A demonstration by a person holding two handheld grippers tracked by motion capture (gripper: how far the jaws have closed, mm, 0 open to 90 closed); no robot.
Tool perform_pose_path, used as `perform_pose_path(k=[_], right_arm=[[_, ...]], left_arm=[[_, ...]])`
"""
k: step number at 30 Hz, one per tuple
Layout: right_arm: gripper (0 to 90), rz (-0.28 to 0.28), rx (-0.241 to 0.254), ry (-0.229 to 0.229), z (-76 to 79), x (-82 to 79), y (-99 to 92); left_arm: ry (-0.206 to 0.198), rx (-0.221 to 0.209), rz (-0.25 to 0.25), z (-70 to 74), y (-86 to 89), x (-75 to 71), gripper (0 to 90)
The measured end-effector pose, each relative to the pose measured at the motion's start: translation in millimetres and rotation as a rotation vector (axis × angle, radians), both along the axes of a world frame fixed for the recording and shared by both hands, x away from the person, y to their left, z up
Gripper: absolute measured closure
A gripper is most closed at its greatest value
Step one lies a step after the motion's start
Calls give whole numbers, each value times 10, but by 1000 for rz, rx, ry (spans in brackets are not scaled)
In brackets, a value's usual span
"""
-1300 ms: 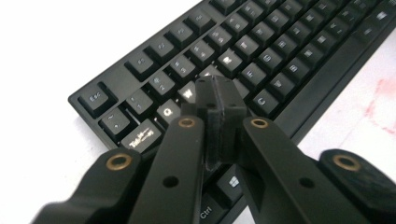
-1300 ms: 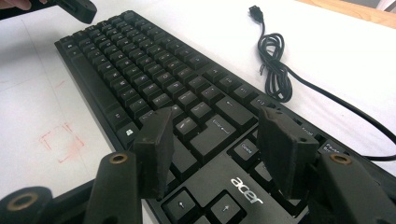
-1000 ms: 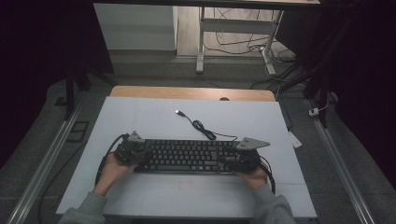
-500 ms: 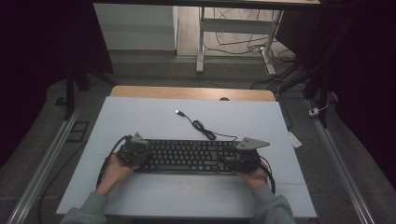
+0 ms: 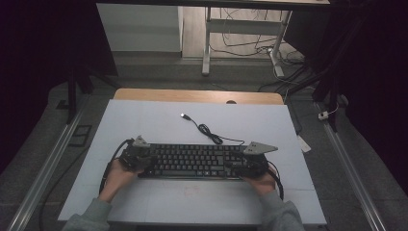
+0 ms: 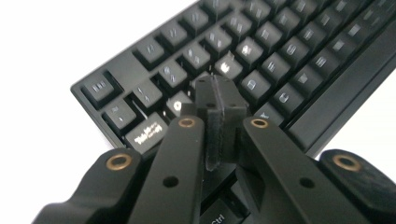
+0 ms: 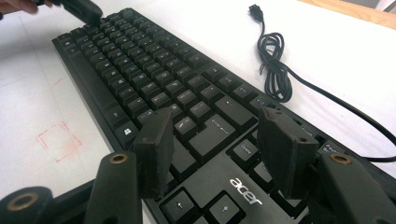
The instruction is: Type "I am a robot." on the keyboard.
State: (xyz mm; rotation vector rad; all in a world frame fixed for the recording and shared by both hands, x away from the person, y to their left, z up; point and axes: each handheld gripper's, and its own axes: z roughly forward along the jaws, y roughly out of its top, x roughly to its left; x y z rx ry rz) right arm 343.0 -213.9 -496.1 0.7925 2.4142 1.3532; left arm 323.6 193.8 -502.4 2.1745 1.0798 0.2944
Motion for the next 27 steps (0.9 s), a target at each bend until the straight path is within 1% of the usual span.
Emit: perform_pose_path(k=[1,3,8,10,12,13,15,17,23,27], right_arm=[[464,-4,-5,-1,0,1,-2],[464,0,1,2,-7,6,0],[464,3,-8,4,-11,4,8],[464,3,-8,4,-11,4,9],[464,2,-8,4,-12,7,6],[464,2,-8,3,-12,9,4],[464,1,-7,3,-13,11,2],[464,0,-7,4,-15,14,0],[464,4,-10,6,-19,10,12],[464,4,-10,9,-25,14,11]], left_arm=[[-8,-14,2,19,12,-10,891],[-19,-39,3,49,31,-31,890],[-31,-88,-3,96,67,-73,883],[-39,-114,-6,117,83,-92,824],[-50,-133,-3,137,101,-110,741],[-60,-142,7,152,113,-123,692],[-68,-155,17,170,132,-137,586],[-66,-159,26,178,144,-143,503],[-68,-160,46,191,155,-150,372],[-69,-160,59,197,165,-146,321]])
